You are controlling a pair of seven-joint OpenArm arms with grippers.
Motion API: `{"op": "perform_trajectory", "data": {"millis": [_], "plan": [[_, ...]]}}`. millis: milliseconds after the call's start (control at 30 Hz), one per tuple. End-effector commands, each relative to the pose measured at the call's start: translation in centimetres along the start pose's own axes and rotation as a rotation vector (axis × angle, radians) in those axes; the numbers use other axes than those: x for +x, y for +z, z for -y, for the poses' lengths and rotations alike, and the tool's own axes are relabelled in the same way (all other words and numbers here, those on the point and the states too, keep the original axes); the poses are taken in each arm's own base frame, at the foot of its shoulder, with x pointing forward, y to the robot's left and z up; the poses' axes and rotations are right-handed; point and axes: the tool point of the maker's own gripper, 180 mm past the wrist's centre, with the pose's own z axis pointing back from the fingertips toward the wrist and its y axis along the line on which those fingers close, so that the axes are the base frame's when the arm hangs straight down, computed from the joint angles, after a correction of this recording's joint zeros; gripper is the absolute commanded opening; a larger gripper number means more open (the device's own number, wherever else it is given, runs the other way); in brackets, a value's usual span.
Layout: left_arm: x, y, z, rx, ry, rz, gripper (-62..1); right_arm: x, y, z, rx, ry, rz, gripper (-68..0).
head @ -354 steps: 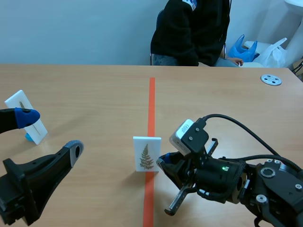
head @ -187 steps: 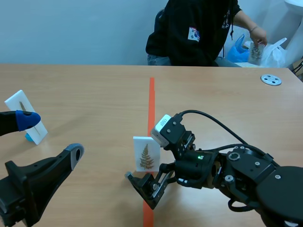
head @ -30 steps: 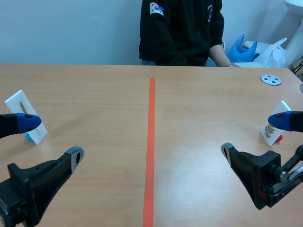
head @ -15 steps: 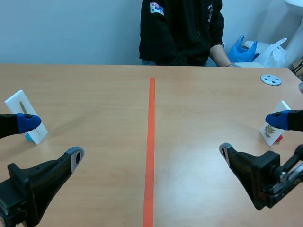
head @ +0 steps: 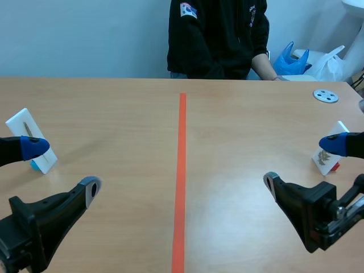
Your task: Sort the leaf by its shape. The table is split by an orange tape line. A compound leaf with several leaflets goes to the left side, a simple leaf with one blade goes to the right side. Return to the home posture when a red brick is placed on the table.
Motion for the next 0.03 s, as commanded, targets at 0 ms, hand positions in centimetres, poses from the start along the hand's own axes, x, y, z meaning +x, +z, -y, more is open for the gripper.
{"op": "perform_trajectory", "data": {"millis": [0], "plan": [[0.76,-0.11,0.19,-0.005,0.003,0.031,1.4,0.88,-0.12,0.18,0.0,0.008,0.029,0.4]]}}
